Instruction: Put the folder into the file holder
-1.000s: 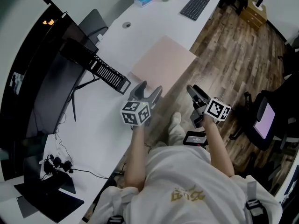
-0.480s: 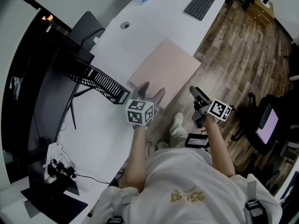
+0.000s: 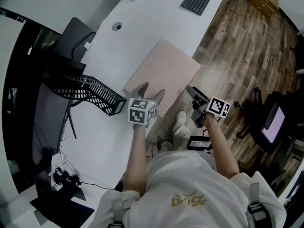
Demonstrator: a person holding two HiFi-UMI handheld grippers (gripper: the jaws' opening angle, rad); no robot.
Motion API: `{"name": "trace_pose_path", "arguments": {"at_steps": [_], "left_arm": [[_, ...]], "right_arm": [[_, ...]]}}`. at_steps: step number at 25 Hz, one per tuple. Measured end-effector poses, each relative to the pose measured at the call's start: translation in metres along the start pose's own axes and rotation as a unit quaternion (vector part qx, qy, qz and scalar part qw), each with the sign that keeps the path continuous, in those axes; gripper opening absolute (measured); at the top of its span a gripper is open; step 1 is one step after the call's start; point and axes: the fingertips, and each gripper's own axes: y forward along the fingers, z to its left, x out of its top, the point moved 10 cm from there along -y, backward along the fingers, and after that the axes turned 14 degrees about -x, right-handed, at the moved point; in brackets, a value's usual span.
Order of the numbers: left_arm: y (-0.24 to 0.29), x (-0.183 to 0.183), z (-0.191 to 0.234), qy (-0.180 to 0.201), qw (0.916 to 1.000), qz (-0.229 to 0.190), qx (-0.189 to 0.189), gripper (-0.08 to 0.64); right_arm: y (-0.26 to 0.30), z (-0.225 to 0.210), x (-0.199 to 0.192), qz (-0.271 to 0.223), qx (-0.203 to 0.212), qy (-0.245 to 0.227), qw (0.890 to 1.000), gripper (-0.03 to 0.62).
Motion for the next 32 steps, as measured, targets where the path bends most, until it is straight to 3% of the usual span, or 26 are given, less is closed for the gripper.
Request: {"name": "trace_pose_path", "arguments": {"at_steps": [8, 13, 19, 26, 29, 32], "left_arm": [[0.028, 0.014, 0.011, 0.01, 0.9986, 0.05, 0.011, 0.342], [0.043, 0.012, 0.016, -0.019, 0.9961, 0.085, 0.012, 0.337], [0.05, 0.012, 0.017, 0.0, 0.9926, 0.115, 0.038, 0.311], [0.052, 0.011, 0.015, 0.006, 0.992, 0.113, 0.055, 0.291], [0.054, 0.011, 0.012, 0.011, 0.9906, 0.123, 0.06, 0.298], [0.056, 0.011, 0.011, 0.013, 0.9895, 0.128, 0.066, 0.298]], "right_arm": [[0.03, -0.014, 0.015, 0.026, 0.005, 0.02, 0.999, 0.301], [0.046, -0.02, 0.02, 0.039, 0.004, 0.026, 0.999, 0.293], [0.062, -0.022, 0.023, 0.054, 0.011, 0.049, 0.997, 0.291], [0.081, -0.029, 0.024, 0.052, 0.008, 0.09, 0.995, 0.285], [0.082, -0.028, 0.023, 0.037, 0.015, 0.112, 0.993, 0.225], [0.082, -0.029, 0.024, 0.029, 0.026, 0.123, 0.992, 0.218]]}}
